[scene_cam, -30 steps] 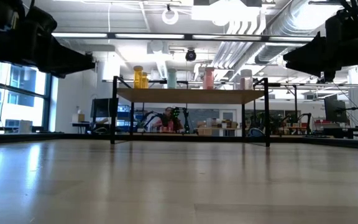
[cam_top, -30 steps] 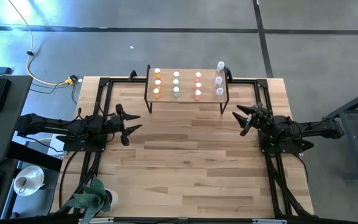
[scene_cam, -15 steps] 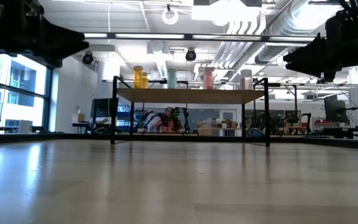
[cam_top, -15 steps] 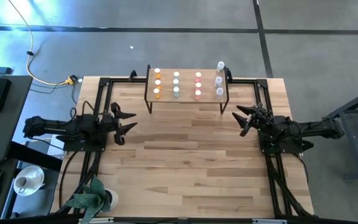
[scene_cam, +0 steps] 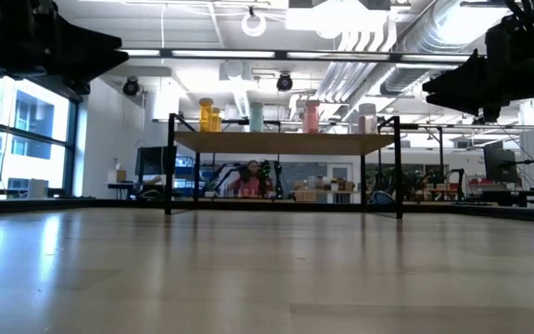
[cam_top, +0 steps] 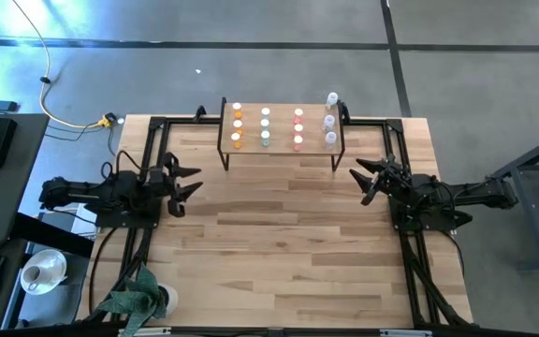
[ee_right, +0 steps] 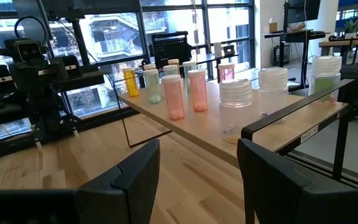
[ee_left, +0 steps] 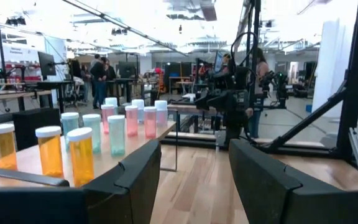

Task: Pick and place medicine bottles onto shelf by color
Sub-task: Return to Home Position

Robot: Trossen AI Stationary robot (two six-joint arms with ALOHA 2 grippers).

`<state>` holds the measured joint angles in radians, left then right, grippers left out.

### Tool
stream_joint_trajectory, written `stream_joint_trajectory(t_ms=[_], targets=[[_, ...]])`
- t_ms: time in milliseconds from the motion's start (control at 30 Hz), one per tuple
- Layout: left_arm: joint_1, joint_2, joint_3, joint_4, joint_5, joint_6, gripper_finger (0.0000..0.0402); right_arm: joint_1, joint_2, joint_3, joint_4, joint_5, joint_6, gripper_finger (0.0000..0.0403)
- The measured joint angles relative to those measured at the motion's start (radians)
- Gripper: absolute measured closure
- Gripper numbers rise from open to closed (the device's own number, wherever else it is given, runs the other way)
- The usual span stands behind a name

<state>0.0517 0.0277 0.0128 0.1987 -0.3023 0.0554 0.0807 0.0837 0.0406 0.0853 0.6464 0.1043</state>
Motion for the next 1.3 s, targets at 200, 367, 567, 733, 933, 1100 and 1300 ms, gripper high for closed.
stream_joint_trajectory(t_ms=[200,367,567,733,933,1100,1300], targets=[[0.000,-0.023,0.000,0.001,0.002,0.000,0.0222,0.000,0.000,0.000,0.000,0.000,0.000,0.0197],[0.000,-0.022,0.000,0.000,0.003,0.000,0.0222,0.000,0.000,0.000,0.000,0.000,0.000,0.0197],[0.000,-0.022,0.000,0.000,0.003,0.000,0.0222,0.000,0.000,0.000,0.000,0.000,0.000,0.0197],[0.000,-0.022,0.000,0.000,0.003,0.000,0.0222,0.000,0.000,0.000,0.000,0.000,0.000,0.0197],[0.000,-0.022,0.000,0.000,0.003,0.000,0.0222,0.000,0.000,0.000,0.000,0.000,0.000,0.0197],[0.000,-0.022,0.000,0.000,0.003,0.000,0.0222,0.000,0.000,0.000,0.000,0.000,0.000,0.0197],[0.000,-0.022,0.000,0.000,0.003,0.000,0.0222,0.000,0.000,0.000,0.000,0.000,0.000,0.0197]])
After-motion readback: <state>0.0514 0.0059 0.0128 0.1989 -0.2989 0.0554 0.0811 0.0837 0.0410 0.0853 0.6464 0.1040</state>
